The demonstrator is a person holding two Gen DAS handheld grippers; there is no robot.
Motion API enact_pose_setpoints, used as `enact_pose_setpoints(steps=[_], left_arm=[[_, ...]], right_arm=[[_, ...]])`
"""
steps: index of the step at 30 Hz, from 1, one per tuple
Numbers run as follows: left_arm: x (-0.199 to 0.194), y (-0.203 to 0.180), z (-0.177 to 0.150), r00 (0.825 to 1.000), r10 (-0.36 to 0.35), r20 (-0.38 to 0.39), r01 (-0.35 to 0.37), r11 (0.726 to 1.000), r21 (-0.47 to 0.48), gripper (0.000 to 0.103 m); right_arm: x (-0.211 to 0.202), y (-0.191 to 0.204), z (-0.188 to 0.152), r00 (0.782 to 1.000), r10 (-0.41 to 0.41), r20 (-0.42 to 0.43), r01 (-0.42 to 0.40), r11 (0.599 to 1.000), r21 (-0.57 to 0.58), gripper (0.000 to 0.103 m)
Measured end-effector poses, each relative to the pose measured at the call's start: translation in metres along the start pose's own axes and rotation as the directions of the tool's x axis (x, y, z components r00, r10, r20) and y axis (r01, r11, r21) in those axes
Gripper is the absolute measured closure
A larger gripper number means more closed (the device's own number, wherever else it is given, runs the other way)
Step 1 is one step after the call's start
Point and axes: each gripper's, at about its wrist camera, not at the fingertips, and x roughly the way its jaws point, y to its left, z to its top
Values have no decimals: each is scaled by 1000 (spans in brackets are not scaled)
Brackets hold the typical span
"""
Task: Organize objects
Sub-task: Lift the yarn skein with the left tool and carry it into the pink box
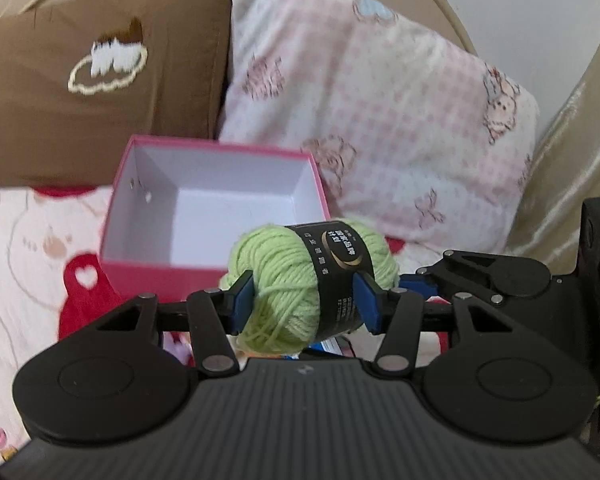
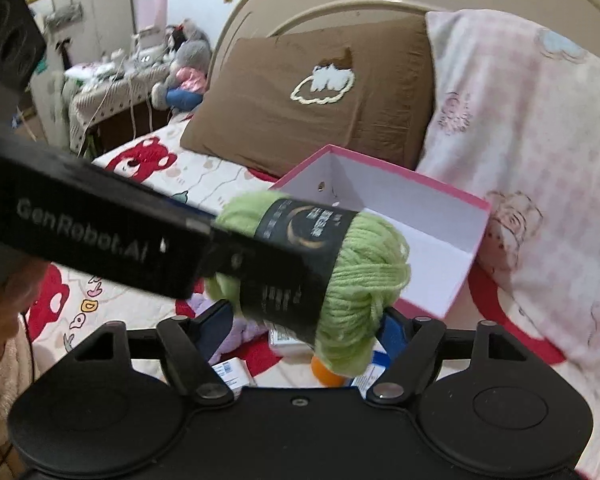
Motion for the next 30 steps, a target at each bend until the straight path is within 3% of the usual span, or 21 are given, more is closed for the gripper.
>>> enact_pose_setpoints(steps=[4,10,19,30], left_arm=[[10,13,18,1000,-14,20,14,1000,-5,53],[40,32,36,999,-35,35,35,999,-8,53],[105,59,43,1000,-9,7,9,1000,-10,53],[193,84,54,997,-73,-35,67,987,-144,53]], right_arm=[[11,-7,27,999,-23,-39,20,998,-65,35],[34,-24,47,995,-43,-94,38,997,-61,45],[93,-54,34,998,-36,-51,41,995,96,45],[166,-89,42,977,-145,-156,165,977,131,45]])
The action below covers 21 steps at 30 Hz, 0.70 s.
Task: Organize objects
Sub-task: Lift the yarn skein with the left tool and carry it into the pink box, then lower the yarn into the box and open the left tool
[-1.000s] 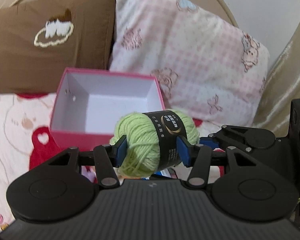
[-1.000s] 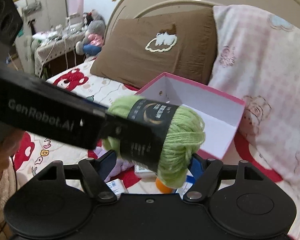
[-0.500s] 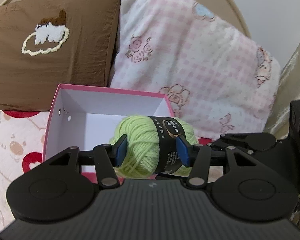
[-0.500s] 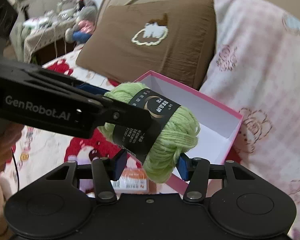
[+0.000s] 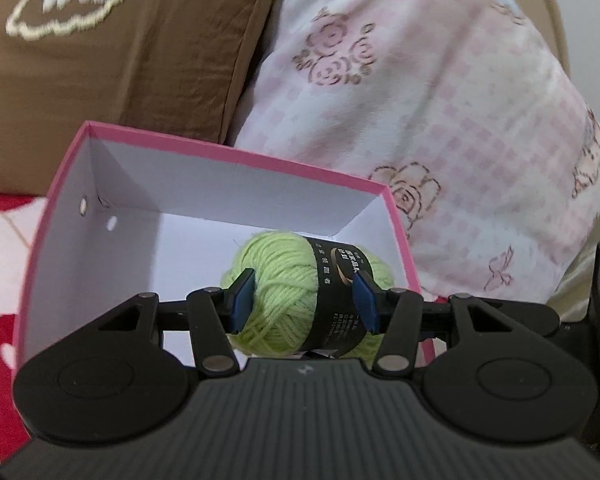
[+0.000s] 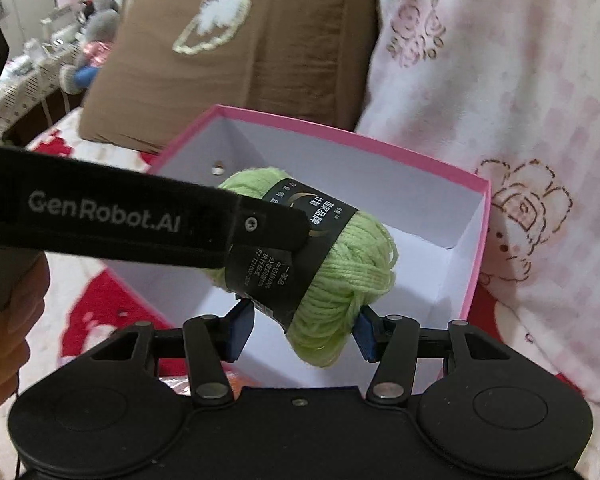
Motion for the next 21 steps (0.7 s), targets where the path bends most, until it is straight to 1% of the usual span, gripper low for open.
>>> enact_pose_setpoints(steps=[2,3,5,8,10,12,14,15,17,19,21], left_arm=[[11,2,0,1000,13,-21,-13,1000,5,52],[16,4,-1,999,26,-26,-26,1000,14,52],[23,8,-1,999,27,-45,-27,1000,1,52],[33,13,-2,997,27,-74,-28,1000,-12,52],[39,16,-2,995,33,-89,-35,999,-18,52],[47,17,-3,993,40,-114,-43,999,-23,55],[53,19,-6,990,47,-136,-51,998,-28,56],[56,20,-7,988,50,-144,-55,998,-32,58],[59,22,-10,988,33,-149,-41,998,-51,58],[60,24,-13,988,7,-154,-19,997,-74,61],[60,23,-15,989,2,-146,-15,996,-84,63]], right_arm=[[10,-2,3,1000,-20,-20,20,1000,-4,45],[16,-1,5,999,-21,-47,21,1000,-14,45],[26,0,10,996,-27,-82,23,999,-47,46],[37,4,16,990,-57,-128,42,993,-114,46],[44,3,18,987,-68,-145,49,990,-131,46],[50,1,19,985,-81,-153,60,989,-138,46],[58,4,20,976,-122,-182,91,981,-169,46],[60,6,22,974,-126,-189,92,979,-180,46],[59,6,22,974,-120,-190,83,978,-190,46],[53,8,25,980,-102,-169,67,977,-201,46],[50,9,22,984,-90,-155,56,976,-211,46]])
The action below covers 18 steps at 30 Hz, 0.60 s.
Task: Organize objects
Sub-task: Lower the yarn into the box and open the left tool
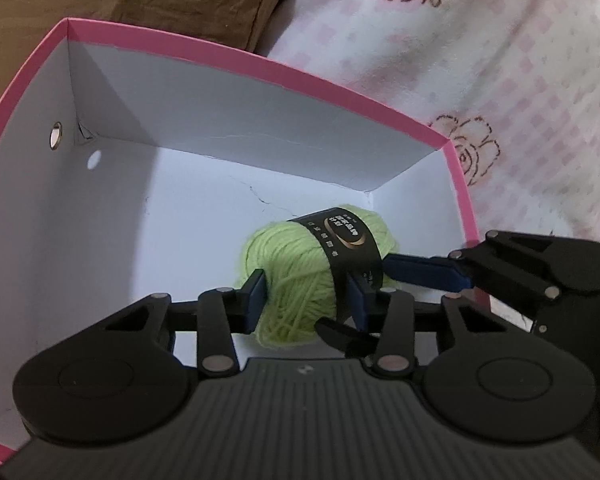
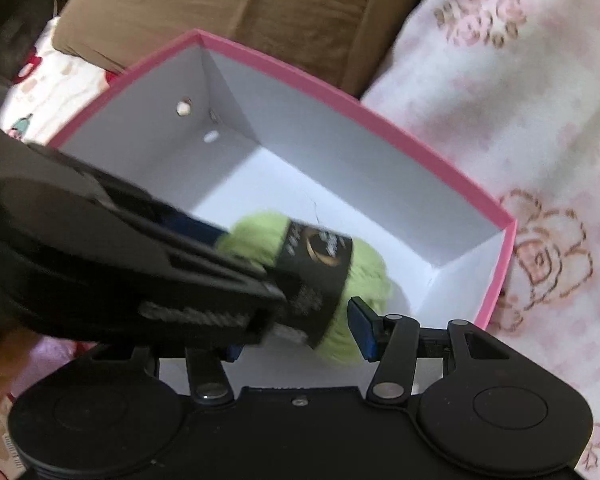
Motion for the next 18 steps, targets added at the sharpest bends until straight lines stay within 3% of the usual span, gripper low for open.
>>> enact_pose_setpoints(steps=[10,18], left_arm=[[4,-22,4,999,-21,39,19,998,67,65],[14,-38,13,995,65,72,-73,991,116,65]], right_arm=[[7,-10,-12,999,-17,33,17,1000,-1,47],[4,-22,-12,998,-42,55,40,998,52,51]])
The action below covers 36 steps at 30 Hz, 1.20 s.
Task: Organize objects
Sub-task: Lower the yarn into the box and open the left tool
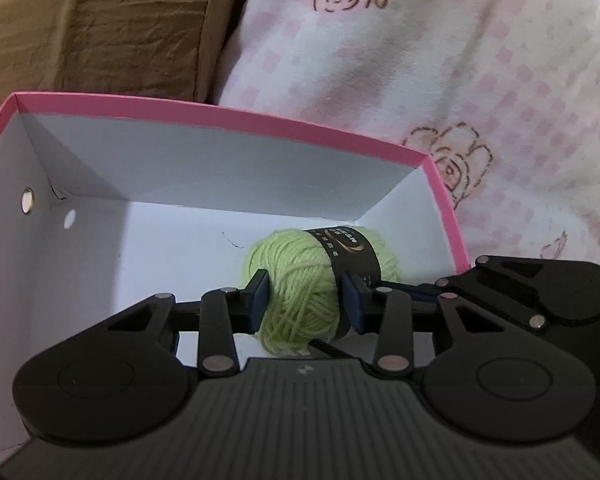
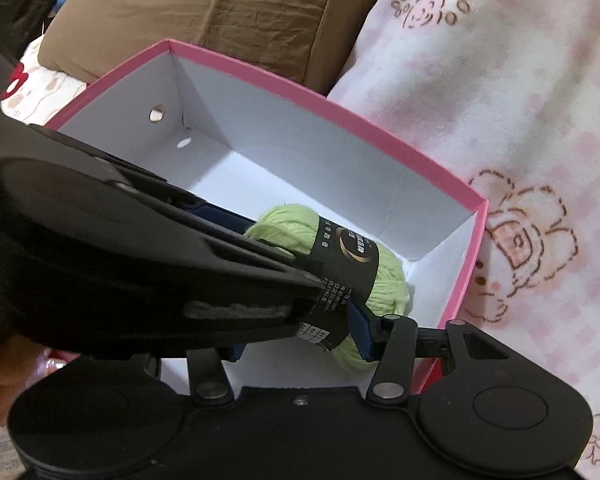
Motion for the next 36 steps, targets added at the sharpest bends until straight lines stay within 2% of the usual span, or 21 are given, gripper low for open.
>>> enact_pose_setpoints(steps=[6,10,12,17,19,21,23,26,28,31,36], left_arm=[[-12,2,-5,1000,9,-15,-9,1000,-1,64],[-1,8,-5,1000,14,-23,-16,997,-70,63],[6,8,-3,1000,17,-1,-17,996,-85,64],[15,0,5,1000,10,13,-9,999,-45,65],[17,-3,7,1000,9,22,-9,1000,-28,65],[18,-5,10,999,21,30,-20,999,-36,65],[19,-4,14,1000,17,19,-16,998,-62,65],[14,4,17,1000,21,10,-20,994,-107,65],[8,9,17,1000,15,-7,-16,992,-123,60],[-2,10,14,999,33,-32,-36,995,-94,52],[-23,12,9,998,42,-57,-45,997,-63,49]], right_arm=[[4,-2,-3,1000,-14,7,14,1000,7,54],[0,-5,-8,999,-12,30,12,1000,13,56],[-3,-5,-10,999,-4,40,4,1000,13,56],[-6,-8,-14,999,1,50,-2,1000,16,56],[-5,-8,-14,998,-22,60,22,1000,-1,58],[0,-5,-12,995,-86,54,87,996,-11,58],[4,-4,-10,992,-109,60,109,994,0,58],[4,-8,-9,992,-91,88,89,996,28,58],[2,-10,-11,991,-82,105,78,996,37,57],[-6,-13,-14,992,-63,112,57,997,58,55],[-19,-21,-21,991,-7,133,-12,990,139,55]])
